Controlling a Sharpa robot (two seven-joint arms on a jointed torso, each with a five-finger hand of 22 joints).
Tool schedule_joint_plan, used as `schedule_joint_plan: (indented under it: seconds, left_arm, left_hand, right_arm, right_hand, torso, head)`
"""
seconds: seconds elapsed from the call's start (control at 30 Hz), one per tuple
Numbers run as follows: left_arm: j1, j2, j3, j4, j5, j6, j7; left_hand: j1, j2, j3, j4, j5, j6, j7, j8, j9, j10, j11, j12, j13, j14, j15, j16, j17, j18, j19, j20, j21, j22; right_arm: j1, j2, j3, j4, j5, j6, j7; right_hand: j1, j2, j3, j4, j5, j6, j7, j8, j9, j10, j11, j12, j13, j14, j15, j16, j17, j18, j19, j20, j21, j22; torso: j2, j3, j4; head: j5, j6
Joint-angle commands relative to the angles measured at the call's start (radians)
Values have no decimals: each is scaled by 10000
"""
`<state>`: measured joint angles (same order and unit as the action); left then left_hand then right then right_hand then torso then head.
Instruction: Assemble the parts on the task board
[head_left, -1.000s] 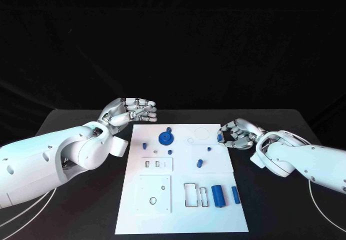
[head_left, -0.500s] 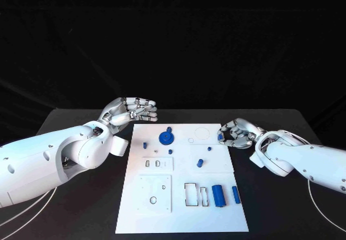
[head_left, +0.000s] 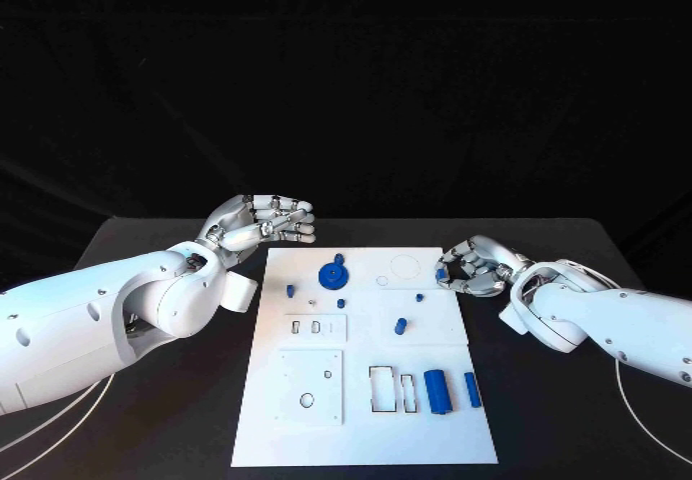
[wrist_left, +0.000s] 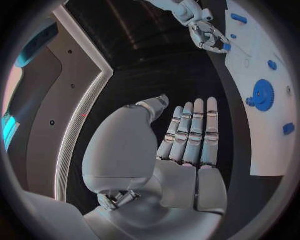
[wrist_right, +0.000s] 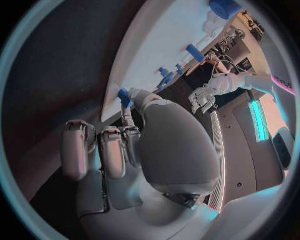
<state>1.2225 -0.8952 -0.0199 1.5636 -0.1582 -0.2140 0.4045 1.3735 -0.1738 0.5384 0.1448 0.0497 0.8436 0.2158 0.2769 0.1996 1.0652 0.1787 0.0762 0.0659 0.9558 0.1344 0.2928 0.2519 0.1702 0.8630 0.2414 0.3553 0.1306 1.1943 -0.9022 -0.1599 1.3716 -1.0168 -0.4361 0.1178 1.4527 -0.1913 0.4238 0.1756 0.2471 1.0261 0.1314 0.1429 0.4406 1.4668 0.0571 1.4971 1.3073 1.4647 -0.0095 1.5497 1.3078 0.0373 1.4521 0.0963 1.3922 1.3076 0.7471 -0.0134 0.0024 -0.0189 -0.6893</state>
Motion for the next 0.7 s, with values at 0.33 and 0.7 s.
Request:
schedule_joint_plan:
  seconds: [0.33, 0.7]
  left_arm:
    - [4, 1, 6, 24, 18, 202, 56]
    - [1, 17, 5, -16, 18, 233, 42]
  left_hand:
    - [-102, -34, 24, -3, 8, -40, 282, -59, -15, 15, 43, -42, 12, 3, 51, -35, 16, 122, -23, 65, -69, -12]
    - [-118, -34, 25, -5, 8, -41, 284, -64, -16, 17, 45, -52, 13, 3, 53, -44, 23, 122, -24, 66, -71, -16]
  right_arm:
    - [39, -159, 52, 480, -124, -1002, 11]
    - [339, -133, 86, 2069, -791, -1197, -1408]
  right_hand:
    - [-76, 229, 400, -218, -27, 251, -93, 231, 148, 638, -158, 161, 2100, 933, -149, 63, 2035, 19, 234, -107, 333, 1562]
    - [-394, 277, 519, -245, -47, 322, -166, 378, 256, 617, -222, 120, 2066, 934, -203, 62, 2035, -2, 292, -158, 408, 1631]
  torso:
    - [-17, -12, -4]
    - [-24, -3, 5]
  head:
    - [7, -10]
    - [55, -24]
